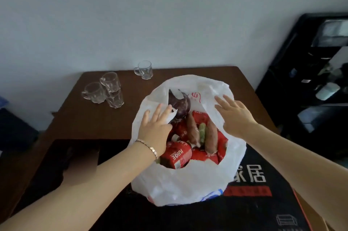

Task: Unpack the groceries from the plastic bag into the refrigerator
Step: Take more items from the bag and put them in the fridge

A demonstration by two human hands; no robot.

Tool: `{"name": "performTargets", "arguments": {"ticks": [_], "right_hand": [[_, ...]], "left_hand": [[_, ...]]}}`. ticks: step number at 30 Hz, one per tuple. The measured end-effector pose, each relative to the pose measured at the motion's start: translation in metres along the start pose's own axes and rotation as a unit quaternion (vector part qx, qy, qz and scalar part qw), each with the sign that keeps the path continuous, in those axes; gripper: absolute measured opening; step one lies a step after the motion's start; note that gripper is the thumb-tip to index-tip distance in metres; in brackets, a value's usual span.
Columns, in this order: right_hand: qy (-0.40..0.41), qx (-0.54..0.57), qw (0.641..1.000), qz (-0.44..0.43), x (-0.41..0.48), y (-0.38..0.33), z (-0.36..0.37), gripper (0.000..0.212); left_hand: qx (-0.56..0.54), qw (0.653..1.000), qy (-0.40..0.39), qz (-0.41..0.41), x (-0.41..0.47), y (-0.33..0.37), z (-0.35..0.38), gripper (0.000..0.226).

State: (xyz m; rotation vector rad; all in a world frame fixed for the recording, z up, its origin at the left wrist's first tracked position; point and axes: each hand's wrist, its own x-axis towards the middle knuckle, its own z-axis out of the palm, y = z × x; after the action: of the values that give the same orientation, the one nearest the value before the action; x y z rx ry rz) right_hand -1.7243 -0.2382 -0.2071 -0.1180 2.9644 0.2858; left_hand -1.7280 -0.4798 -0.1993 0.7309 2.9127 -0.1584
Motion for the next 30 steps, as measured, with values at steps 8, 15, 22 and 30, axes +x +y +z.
{"name": "performTargets", "arguments": {"ticks": [8, 15, 22, 30], "right_hand": [[-0.079, 0.058, 0.973, 0.207, 0.001, 0.021, 0.041, 0.053], [-0.122, 0.226, 0.945, 0.204, 0.028, -0.053, 0.036, 0.021], [-0.165, 0.32, 0.88, 0.31, 0.037, -0.067, 0.05, 0.055], [-0.139, 0.487, 0.823, 0.255, -0.024, -0.037, 0.014, 0.027]], "left_hand": [[-0.066, 0.995, -0.073, -0.026, 0.013, -0.046, 0.024, 0.049], [-0.159, 0.987, -0.021, -0.008, 0.016, -0.037, 0.03, 0.057], [-0.137, 0.989, 0.059, 0.0, 0.018, -0.024, 0.026, 0.04], [-0.226, 0.968, -0.088, -0.062, 0.084, 0.051, 0.015, 0.051]]}}
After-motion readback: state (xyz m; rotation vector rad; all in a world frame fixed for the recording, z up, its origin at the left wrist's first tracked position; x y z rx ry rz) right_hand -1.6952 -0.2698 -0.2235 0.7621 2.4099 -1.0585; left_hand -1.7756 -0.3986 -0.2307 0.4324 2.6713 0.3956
